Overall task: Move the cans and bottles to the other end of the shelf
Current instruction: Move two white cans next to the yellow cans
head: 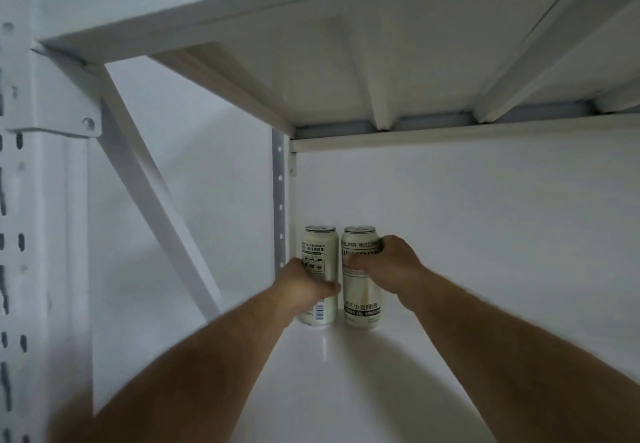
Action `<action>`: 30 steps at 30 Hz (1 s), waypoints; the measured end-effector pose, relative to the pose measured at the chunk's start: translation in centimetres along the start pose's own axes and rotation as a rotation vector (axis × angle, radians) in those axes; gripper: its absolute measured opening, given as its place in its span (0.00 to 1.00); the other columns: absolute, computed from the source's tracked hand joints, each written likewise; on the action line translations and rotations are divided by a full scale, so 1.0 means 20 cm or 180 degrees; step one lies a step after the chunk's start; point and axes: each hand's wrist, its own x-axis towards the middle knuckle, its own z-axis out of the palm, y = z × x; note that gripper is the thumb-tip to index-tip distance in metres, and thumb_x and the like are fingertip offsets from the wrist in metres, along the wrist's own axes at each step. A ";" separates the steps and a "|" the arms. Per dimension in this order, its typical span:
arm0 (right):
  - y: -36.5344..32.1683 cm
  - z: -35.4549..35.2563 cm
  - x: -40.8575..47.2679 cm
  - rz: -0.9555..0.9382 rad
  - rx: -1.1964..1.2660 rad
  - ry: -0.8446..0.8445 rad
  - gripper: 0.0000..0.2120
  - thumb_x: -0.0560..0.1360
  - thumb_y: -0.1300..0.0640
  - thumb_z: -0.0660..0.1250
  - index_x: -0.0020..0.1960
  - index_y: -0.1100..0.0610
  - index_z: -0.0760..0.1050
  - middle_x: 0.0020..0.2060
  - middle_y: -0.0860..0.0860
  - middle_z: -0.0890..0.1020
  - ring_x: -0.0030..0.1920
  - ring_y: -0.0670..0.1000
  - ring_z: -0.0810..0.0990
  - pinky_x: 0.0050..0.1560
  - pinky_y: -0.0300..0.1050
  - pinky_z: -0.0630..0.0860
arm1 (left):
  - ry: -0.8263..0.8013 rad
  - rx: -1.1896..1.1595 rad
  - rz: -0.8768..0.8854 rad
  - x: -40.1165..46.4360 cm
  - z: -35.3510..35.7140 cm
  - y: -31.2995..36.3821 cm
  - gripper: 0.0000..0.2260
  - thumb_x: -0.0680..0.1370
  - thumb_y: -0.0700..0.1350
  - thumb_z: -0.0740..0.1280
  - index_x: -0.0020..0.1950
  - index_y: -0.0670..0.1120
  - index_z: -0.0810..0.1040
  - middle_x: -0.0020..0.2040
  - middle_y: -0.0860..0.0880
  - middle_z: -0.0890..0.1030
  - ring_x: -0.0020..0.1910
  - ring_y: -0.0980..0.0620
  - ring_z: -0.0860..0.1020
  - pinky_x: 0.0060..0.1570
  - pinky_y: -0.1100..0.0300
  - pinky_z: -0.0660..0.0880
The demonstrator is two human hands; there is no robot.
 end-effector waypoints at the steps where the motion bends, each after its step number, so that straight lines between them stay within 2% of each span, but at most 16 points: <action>1: 0.01 0.01 0.00 -0.0004 -0.0004 0.0055 0.11 0.72 0.50 0.76 0.50 0.56 0.83 0.40 0.50 0.84 0.37 0.45 0.80 0.31 0.38 0.71 | 0.0009 -0.0021 0.0024 0.01 0.01 -0.01 0.27 0.60 0.48 0.80 0.58 0.46 0.85 0.52 0.48 0.88 0.52 0.47 0.86 0.60 0.46 0.82; 6: 0.05 -0.01 -0.01 0.0044 0.0191 0.0331 0.21 0.67 0.43 0.77 0.54 0.55 0.81 0.45 0.49 0.84 0.43 0.46 0.82 0.31 0.37 0.71 | 0.0149 -0.0100 0.0009 -0.02 0.00 -0.01 0.20 0.66 0.43 0.83 0.56 0.46 0.84 0.51 0.48 0.87 0.51 0.48 0.86 0.57 0.49 0.82; 11: -0.01 -0.19 -0.10 -0.0124 0.0139 0.0464 0.17 0.68 0.44 0.77 0.50 0.53 0.82 0.43 0.48 0.85 0.42 0.46 0.83 0.35 0.40 0.74 | 0.0061 -0.0024 0.0106 -0.16 0.00 0.06 0.14 0.68 0.43 0.82 0.48 0.50 0.82 0.51 0.48 0.87 0.52 0.48 0.85 0.58 0.51 0.81; 16: -0.06 -0.41 -0.26 -0.0356 0.0208 0.0450 0.10 0.70 0.48 0.76 0.43 0.54 0.83 0.39 0.50 0.86 0.41 0.49 0.85 0.37 0.41 0.77 | 0.0032 -0.0108 0.0277 -0.41 0.07 0.19 0.16 0.68 0.44 0.82 0.48 0.53 0.78 0.52 0.52 0.85 0.53 0.50 0.84 0.56 0.54 0.80; 21: -0.06 -0.66 -0.46 -0.0545 0.0261 0.0428 0.08 0.70 0.51 0.76 0.41 0.56 0.84 0.37 0.51 0.86 0.39 0.50 0.85 0.40 0.43 0.79 | 0.0088 -0.0337 0.0324 -0.64 0.20 0.32 0.17 0.68 0.44 0.83 0.51 0.52 0.81 0.52 0.52 0.86 0.53 0.51 0.85 0.59 0.51 0.81; 26: 0.03 -0.87 -0.64 -0.0624 0.0334 0.0456 0.11 0.69 0.49 0.77 0.46 0.56 0.83 0.41 0.51 0.86 0.43 0.52 0.85 0.48 0.50 0.83 | 0.0195 -0.0472 0.0391 -0.85 0.35 0.42 0.21 0.67 0.44 0.83 0.58 0.48 0.82 0.52 0.53 0.87 0.51 0.52 0.85 0.56 0.53 0.81; 30: 0.07 -1.04 -0.80 -0.0582 0.0473 0.0588 0.12 0.69 0.50 0.78 0.48 0.55 0.81 0.42 0.50 0.85 0.44 0.50 0.84 0.44 0.45 0.80 | 0.0188 -0.0491 0.0523 -0.99 0.46 0.48 0.21 0.67 0.45 0.83 0.58 0.49 0.83 0.51 0.53 0.87 0.49 0.53 0.86 0.51 0.56 0.81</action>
